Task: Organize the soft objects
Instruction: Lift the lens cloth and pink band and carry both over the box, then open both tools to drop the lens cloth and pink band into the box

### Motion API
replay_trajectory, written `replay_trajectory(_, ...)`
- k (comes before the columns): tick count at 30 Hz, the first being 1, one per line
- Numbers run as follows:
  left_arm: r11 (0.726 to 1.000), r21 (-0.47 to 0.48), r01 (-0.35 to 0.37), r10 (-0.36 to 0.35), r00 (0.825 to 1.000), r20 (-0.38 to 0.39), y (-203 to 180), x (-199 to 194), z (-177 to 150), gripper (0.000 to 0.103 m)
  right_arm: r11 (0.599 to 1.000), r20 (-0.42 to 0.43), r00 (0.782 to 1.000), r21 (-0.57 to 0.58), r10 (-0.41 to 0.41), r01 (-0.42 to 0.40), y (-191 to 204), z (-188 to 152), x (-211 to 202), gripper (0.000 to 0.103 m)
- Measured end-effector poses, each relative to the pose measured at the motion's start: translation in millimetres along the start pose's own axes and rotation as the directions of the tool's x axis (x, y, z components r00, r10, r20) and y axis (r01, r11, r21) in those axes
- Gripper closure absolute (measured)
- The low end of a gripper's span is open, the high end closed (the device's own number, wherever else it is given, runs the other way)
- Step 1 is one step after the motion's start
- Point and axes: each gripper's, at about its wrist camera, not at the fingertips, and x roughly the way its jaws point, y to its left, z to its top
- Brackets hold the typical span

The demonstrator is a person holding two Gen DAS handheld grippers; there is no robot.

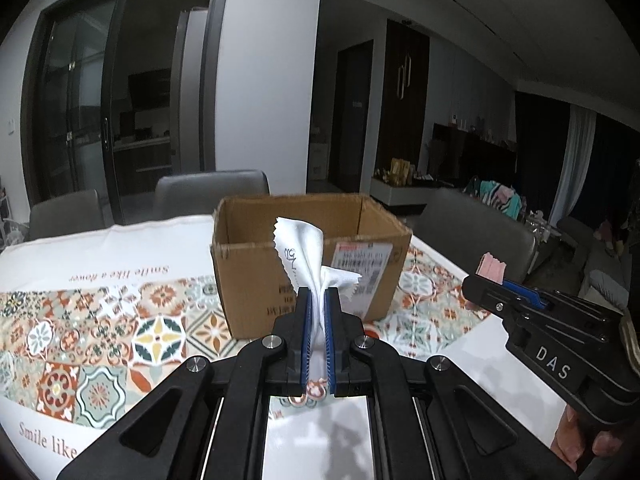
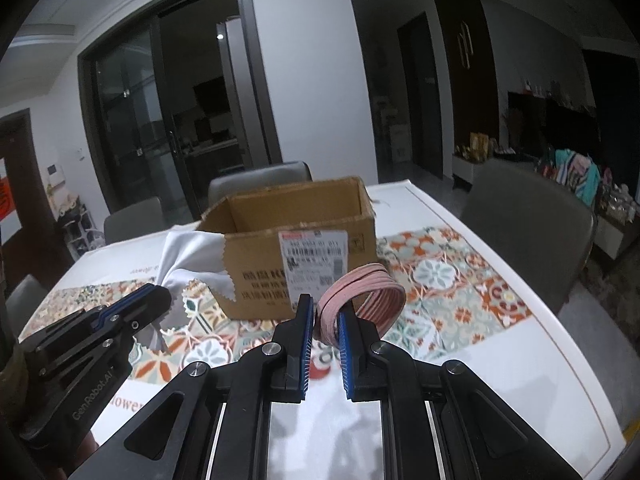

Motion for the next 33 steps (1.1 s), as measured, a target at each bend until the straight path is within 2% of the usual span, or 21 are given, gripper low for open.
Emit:
replay_trajectory(14, 0.999, 0.011, -0.031, 0.030, 0.997, 0.077, 17.3, 15.1, 36.2, 0.095, 0.996, 0.105, 0.994, -0.088, 0.043, -0.033, 17.9, 47.3, 17.1, 0.089)
replay_trajectory(26, 0.998, 0.036, -0.059, 0.055, 0.993, 0.109, 33.3, 43.9, 56.0, 0.095, 0.984, 0.102, 0.992, -0.171, 0.071, -0.053, 30.0, 71.8, 54.8, 0.089)
replay_trajectory(33, 0.997, 0.034, -0.063, 0.060, 0.994, 0.091, 44.8, 71.4, 64.2, 0.095, 0.979, 0.061, 0.995, -0.195, 0.080, -0.067, 36.0, 83.6, 87.3, 0.089)
